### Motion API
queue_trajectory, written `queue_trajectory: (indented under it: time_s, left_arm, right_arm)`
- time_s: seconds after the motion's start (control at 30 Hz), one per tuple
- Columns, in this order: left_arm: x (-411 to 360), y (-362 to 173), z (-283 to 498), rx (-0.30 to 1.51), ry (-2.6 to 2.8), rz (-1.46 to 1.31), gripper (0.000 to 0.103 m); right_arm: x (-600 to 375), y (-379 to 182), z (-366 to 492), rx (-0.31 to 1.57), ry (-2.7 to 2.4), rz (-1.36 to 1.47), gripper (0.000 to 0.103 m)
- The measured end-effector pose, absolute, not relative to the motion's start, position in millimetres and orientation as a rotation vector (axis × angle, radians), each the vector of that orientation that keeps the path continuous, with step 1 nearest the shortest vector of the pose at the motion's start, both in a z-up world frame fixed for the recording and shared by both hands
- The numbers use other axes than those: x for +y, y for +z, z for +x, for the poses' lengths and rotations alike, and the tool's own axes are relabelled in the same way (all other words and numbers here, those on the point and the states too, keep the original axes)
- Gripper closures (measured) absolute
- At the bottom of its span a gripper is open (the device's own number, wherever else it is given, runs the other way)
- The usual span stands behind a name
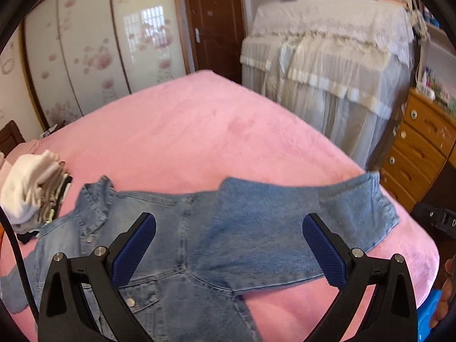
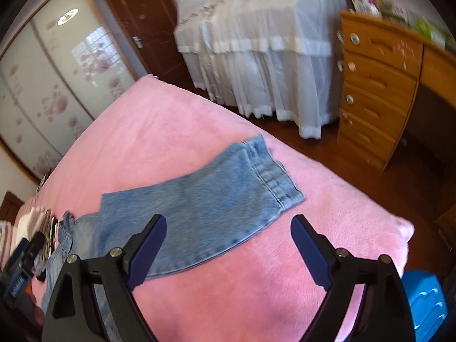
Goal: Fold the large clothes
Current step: 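Grasp the cuff of the sleeve nearest the right tool with the right tool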
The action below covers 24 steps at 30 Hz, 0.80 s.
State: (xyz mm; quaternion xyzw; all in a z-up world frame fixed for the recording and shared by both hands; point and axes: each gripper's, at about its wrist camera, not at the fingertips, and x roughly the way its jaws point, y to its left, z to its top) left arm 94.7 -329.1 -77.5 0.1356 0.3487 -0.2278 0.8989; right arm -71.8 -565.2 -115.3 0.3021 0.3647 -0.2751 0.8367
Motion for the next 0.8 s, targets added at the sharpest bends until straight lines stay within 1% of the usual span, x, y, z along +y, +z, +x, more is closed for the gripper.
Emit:
queue_trajectory:
  time_s: [0.07,0.13,0.17,0.27,0.4,0.5,0.53,0.57,0.6,0.67,0.8]
  left_arm:
    - [-341,-100,103,0.778,-0.463,0.287,0.001]
    - [-353,-120,111,0.829,-0.478,0.276,0.001]
    - [-358,-129,113,0.848,-0.486,0.269,0.001]
    - [-370,-148,113,0.857,-0.487,0.275,0.001]
    - [-385,-160,112,0.862,-0.520,0.271,0.001]
    - [-391,-161,111,0.871,-0.529,0.268,0.001]
    - [-394,-162,111,0.877,-0.533,0.264,0.001]
    - [-395,-163,112,0.886,-0.538,0.257,0.001]
    - [-395,-162,113,0.892,-0.540,0.248,0.001]
    - [-394,-158,111,0.897,-0.550,0.233,0.001]
    - [-382,-143,107,0.871,-0.553,0.236,0.001]
  right_arm:
    - [-576,-132,-68,0.786,-0.579,0.677,0.019]
    - [-588,-151,-65,0.807,-0.576,0.736,0.026]
    - [-594,-161,-64,0.814,-0.570,0.770,0.033]
    - [-611,-190,-61,0.842,-0.558,0.875,0.044]
    - [-621,-220,-59,0.865,-0.543,0.986,0.044]
    - [-626,-231,-56,0.820,-0.533,1.031,0.045]
    - [-628,-232,-54,0.802,-0.533,1.034,0.047]
    - [-628,-233,-52,0.786,-0.534,1.034,0.056]
    - [-629,-234,-48,0.784,-0.534,1.035,0.071]
    - [-627,-235,-40,0.787,-0.523,1.028,0.093]
    - [-607,-200,-39,0.711,-0.528,0.897,0.095]
